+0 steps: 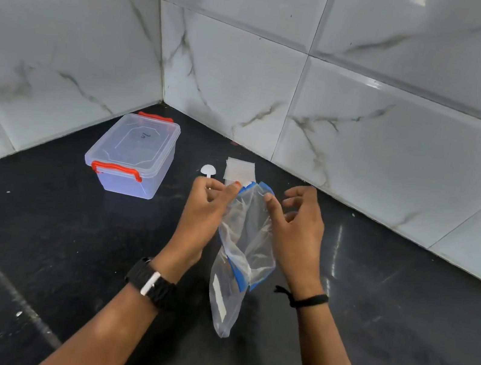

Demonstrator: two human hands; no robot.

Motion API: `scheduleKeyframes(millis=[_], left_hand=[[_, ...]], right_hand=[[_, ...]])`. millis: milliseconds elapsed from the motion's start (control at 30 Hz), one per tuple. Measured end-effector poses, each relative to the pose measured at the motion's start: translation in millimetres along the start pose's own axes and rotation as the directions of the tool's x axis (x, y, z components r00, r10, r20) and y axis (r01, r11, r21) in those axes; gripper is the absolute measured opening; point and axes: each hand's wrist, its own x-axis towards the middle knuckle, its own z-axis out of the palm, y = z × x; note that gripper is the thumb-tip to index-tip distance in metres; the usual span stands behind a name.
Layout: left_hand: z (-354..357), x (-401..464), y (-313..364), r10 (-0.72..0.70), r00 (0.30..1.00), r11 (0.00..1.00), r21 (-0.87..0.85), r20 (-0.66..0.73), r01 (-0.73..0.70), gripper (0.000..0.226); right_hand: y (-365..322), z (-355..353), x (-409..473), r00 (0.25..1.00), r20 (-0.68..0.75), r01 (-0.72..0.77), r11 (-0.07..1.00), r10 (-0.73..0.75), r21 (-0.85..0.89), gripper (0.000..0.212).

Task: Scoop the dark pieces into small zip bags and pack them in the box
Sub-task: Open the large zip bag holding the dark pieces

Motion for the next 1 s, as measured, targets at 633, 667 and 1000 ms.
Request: scheduleKeyframes(millis=[633, 667, 1000], left_hand=[[-18.4, -11.7, 7.3, -0.125, 0.955, 0.992, 0.056, 0.268, 0.114, 0.028], [-19.0, -11.5, 7.2, -0.155, 0.938, 0.987, 0.007, 0.309, 0.161, 0.032], [-18.4, 1.5, 6.3, -0.274, 0.889, 0.882, -0.273, 0.368, 0.385, 0.057]], right_hand=[[1.3, -15.3, -0.8, 0.934, 0.330, -0.170, 0.983, 0.135, 0.077, 0.034], [1.1, -15.5, -0.2, 0.933, 0.328, -0.179, 0.981, 0.147, 0.070, 0.033], [-1.5, -10.0, 7.2, 0.898, 0.372, -0.369, 0.862, 0.235, 0.346, 0.026]])
